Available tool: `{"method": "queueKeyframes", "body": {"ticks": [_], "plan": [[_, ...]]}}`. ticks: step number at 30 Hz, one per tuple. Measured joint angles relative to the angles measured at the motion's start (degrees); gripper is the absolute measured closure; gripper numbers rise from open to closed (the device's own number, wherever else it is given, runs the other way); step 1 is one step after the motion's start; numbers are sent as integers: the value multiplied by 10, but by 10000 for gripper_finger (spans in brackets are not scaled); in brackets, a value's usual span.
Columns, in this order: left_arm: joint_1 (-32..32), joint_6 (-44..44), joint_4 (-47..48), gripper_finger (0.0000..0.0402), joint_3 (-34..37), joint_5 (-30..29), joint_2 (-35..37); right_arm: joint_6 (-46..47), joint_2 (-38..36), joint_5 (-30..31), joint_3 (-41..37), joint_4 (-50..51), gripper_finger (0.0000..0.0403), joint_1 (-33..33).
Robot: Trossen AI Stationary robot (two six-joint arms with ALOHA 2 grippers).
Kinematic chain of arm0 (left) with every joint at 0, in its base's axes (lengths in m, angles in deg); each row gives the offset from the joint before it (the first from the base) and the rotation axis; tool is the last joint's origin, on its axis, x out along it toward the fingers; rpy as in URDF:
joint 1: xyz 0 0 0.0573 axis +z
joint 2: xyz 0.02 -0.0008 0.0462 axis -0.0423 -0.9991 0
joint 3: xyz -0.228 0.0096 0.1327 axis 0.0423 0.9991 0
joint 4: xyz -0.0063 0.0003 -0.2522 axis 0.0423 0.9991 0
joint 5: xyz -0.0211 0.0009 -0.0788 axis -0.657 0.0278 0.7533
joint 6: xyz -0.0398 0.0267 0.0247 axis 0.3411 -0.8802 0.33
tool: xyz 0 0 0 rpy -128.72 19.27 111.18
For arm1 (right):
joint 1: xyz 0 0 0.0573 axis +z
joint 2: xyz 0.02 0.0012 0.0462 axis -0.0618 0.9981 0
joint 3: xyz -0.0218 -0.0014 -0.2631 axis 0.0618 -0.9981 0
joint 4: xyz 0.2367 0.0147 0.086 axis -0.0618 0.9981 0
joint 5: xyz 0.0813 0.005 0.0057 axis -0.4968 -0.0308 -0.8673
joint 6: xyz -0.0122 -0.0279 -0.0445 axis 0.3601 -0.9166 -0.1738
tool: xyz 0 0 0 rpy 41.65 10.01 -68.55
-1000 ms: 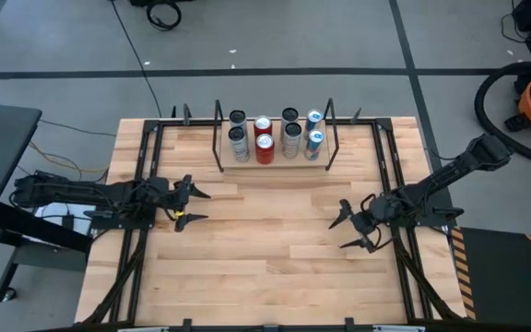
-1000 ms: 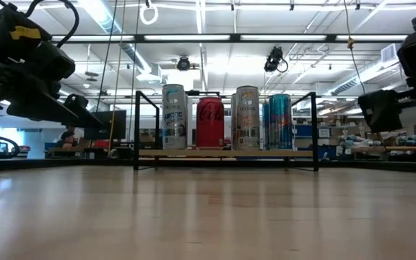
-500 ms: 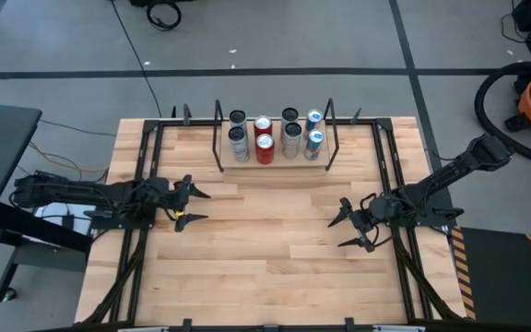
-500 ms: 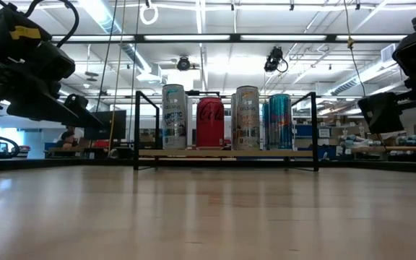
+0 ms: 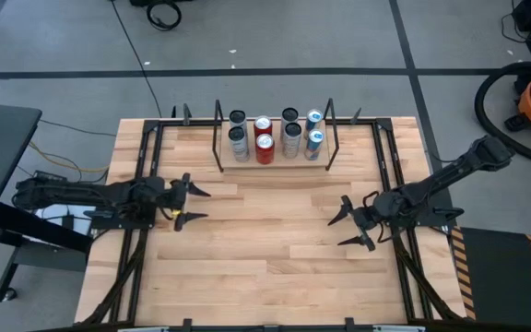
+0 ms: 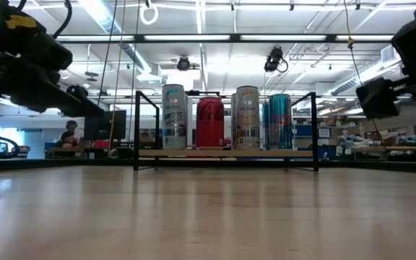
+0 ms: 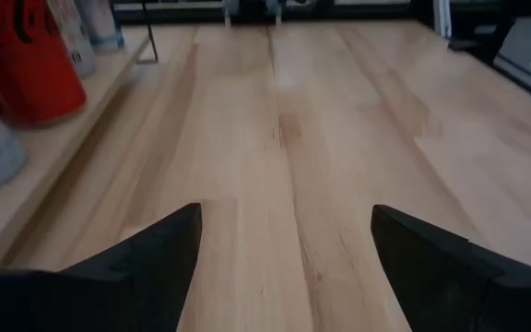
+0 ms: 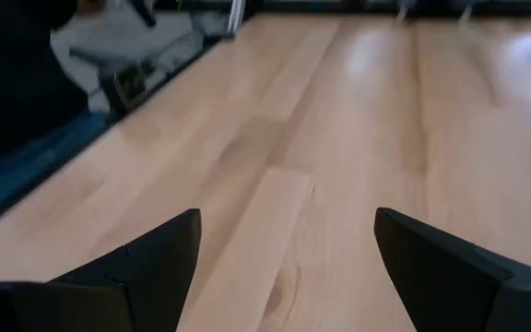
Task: Place canned beverage on shelf
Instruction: Return to Home Position
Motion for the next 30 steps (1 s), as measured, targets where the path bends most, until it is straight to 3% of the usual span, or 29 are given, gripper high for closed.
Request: {"method": "queueKeyframes", "body": {"ticks": [14,23,30], "plan": [[0,0,1,83,0,0,66,0,-199,0,0,0,70,-115],[16,0,2,83,0,1,76,0,-265,0,0,0,70,-164],[60,0,4,83,0,0,141,0,-295,0,0,-1,70,-198]]}}
